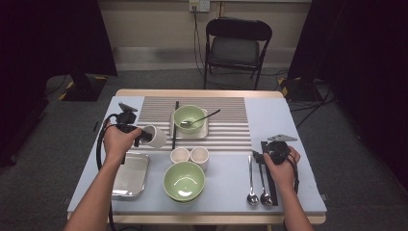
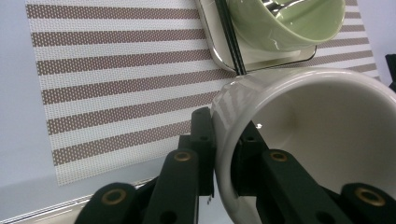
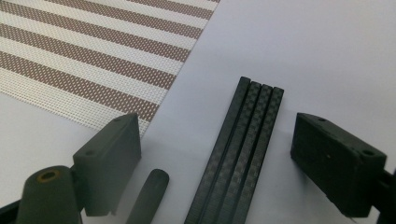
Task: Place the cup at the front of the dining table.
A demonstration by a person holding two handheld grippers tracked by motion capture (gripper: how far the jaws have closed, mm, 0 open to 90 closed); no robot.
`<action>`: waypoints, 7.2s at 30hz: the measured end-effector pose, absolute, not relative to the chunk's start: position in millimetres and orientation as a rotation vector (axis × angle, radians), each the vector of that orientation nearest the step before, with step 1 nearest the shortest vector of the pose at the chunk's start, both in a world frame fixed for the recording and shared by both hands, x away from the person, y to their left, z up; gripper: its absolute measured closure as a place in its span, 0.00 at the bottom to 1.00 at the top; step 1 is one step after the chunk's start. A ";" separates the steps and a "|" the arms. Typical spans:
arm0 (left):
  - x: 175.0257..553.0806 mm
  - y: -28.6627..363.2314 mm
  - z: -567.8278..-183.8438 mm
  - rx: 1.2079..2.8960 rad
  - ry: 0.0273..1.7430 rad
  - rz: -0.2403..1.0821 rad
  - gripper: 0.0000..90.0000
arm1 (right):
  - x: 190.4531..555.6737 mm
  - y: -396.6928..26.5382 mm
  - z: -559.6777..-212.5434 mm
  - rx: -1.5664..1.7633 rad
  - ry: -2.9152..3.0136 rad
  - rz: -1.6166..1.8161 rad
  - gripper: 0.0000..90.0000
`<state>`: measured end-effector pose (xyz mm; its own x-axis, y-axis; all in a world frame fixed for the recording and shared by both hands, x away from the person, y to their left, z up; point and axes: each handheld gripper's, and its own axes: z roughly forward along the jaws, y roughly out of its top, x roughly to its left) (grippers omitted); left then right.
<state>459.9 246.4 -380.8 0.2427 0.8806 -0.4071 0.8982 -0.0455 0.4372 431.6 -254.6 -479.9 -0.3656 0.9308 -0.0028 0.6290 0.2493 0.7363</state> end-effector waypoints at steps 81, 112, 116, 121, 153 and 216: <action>495.6 246.6 -390.2 1.842 1.695 -0.038 0.91 | 431.6 -254.5 -479.9 1.420 2.085 0.913 0.17; 504.3 249.7 -403.4 1.821 1.744 -0.019 0.91 | 431.6 -254.5 -479.9 1.419 2.086 0.913 0.17; 504.4 250.2 -403.8 1.817 1.746 -0.012 0.91 | 431.6 -254.5 -479.9 1.419 2.085 0.913 0.17; 504.3 250.7 -406.0 1.819 1.746 -0.009 0.91 | 431.4 -254.3 -479.9 1.421 2.085 0.913 0.17; 508.2 253.6 -422.2 1.789 1.802 0.018 0.91 | 431.3 -254.2 -479.9 1.420 2.084 0.912 0.17; 511.9 249.2 -430.3 1.784 1.839 0.098 0.90 | 431.4 -254.1 -479.9 1.420 2.085 0.911 0.17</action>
